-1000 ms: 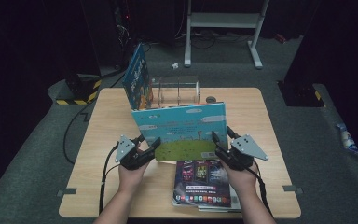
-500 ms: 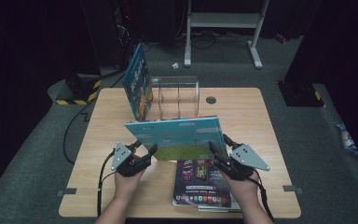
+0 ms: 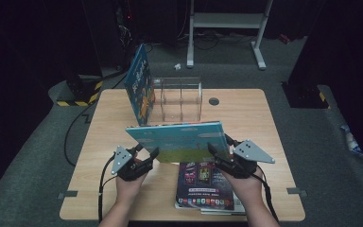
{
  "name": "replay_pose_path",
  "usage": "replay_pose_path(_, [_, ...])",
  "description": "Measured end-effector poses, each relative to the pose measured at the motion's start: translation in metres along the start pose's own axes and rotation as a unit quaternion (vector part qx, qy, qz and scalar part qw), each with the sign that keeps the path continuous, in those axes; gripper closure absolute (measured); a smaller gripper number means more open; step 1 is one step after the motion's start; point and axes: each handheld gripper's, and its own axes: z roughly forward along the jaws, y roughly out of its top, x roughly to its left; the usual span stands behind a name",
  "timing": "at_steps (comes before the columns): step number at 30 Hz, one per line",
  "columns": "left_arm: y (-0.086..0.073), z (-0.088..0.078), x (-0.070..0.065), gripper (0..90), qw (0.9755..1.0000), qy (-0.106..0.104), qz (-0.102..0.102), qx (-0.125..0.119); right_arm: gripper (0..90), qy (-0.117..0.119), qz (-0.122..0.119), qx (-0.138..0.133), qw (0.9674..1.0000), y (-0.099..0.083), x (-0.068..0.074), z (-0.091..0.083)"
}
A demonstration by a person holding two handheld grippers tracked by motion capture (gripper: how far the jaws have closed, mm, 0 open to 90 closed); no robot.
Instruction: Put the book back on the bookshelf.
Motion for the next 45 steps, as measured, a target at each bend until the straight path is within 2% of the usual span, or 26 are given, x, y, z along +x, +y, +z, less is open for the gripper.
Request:
replay_pose_path(4, [0.0, -0.001, -0.001, 37.8, 1.0, 0.001, 0.002, 0.001, 37.8, 0.007, -0.008, 0.005, 0.9999, 0.003, 0.001, 0.002])
replay_pose_path(6, [0.0, -0.002, -0.003, 36.7, 1.0, 0.003, -0.002, 0.002, 39.0, 0.011, -0.019, 0.005, 0.9998, 0.002, 0.001, 0.002])
replay_pose_path(10, [0.001, -0.002, -0.004, 35.5, 0.9999, 0.009, -0.005, 0.005, 40.1, 0.014, -0.024, 0.0, 0.9996, 0.002, 0.001, 0.004])
replay_pose_path(12, [0.001, -0.002, -0.004, 35.3, 0.9999, 0.009, -0.006, 0.004, 41.0, 0.019, -0.022, -0.001, 0.9996, 0.001, 0.0, 0.003])
replay_pose_path(13, [0.001, -0.002, -0.004, 35.3, 0.9999, 0.008, -0.006, 0.004, 42.1, 0.025, -0.018, 0.0, 0.9995, 0.001, -0.001, 0.002])
replay_pose_path(14, [0.001, -0.002, -0.003, 35.3, 1.0, 0.007, -0.006, 0.004, 45.2, 0.042, -0.01, -0.003, 0.9991, 0.0, -0.004, 0.0])
replay_pose_path(15, [0.001, -0.002, -0.003, 35.3, 1.0, 0.007, -0.006, 0.004, 45.2, 0.042, -0.01, -0.003, 0.9991, 0.0, -0.004, 0.0])
replay_pose_path(16, [0.001, -0.002, -0.002, 35.2, 1.0, 0.005, -0.005, 0.004, 48.9, 0.057, -0.013, -0.008, 0.9982, -0.002, -0.006, -0.004])
replay_pose_path(18, [0.0, -0.001, -0.002, 35.1, 1.0, 0.004, -0.006, 0.004, 50.4, 0.064, -0.014, -0.011, 0.9978, -0.003, -0.007, -0.006])
replay_pose_path(21, [0.0, 0.001, 0.004, 35.6, 1.0, 0.004, -0.003, 0.004, 62.1, 0.087, -0.048, -0.019, 0.9949, -0.007, -0.005, -0.014])
replay_pose_path(22, [-0.001, -0.001, 0.008, 41.1, 0.9993, 0.034, -0.013, 0.006, 66.9, 0.097, -0.051, -0.02, 0.9938, -0.008, -0.004, -0.015])
replay_pose_path(24, [-0.002, -0.003, 0.012, 39.3, 0.9992, 0.034, -0.021, 0.005, 78.4, 0.11, -0.073, -0.019, 0.991, -0.009, 0.003, -0.019])
replay_pose_path(25, [-0.003, -0.005, 0.014, 39.3, 0.9989, 0.036, -0.029, 0.005, 78.4, 0.11, -0.073, -0.019, 0.991, -0.009, 0.003, -0.019])
replay_pose_path(26, [-0.003, -0.007, 0.016, 38.9, 0.9988, 0.04, -0.027, 0.007, 80.8, 0.112, -0.086, -0.018, 0.9898, -0.009, 0.008, -0.02])
replay_pose_path(27, [-0.003, -0.01, 0.018, 38.9, 0.9988, 0.042, -0.025, 0.008, 80.7, 0.098, -0.086, -0.018, 0.9913, -0.008, 0.012, -0.02])
replay_pose_path(28, [-0.003, -0.014, 0.019, 38.9, 0.9987, 0.044, -0.023, 0.008, 81.1, 0.086, -0.048, -0.021, 0.995, -0.009, 0.005, -0.02])
replay_pose_path(29, [-0.003, -0.014, 0.019, 38.9, 0.9987, 0.044, -0.023, 0.008, 81.1, 0.086, -0.048, -0.021, 0.995, -0.009, 0.005, -0.02])
replay_pose_path(30, [-0.004, -0.017, 0.021, 39.0, 0.9986, 0.046, -0.024, 0.013, 81.1, 0.086, -0.026, -0.032, 0.9954, -0.014, -0.001, -0.021])
replay_pose_path(35, [-0.006, -0.019, 0.025, 39.0, 0.9979, 0.05, -0.031, 0.026, 81.1, 0.072, -0.024, -0.037, 0.9964, -0.015, 0.004, -0.022])
replay_pose_path(39, [-0.009, -0.019, 0.023, 37.9, 0.9976, 0.051, -0.021, 0.041, 81.1, 0.066, -0.019, -0.036, 0.997, -0.013, 0.007, -0.02])
replay_pose_path(45, [-0.01, -0.016, 0.018, 35.5, 0.9974, 0.049, -0.013, 0.052, 81.0, 0.059, -0.017, -0.037, 0.9974, -0.012, 0.01, -0.018])
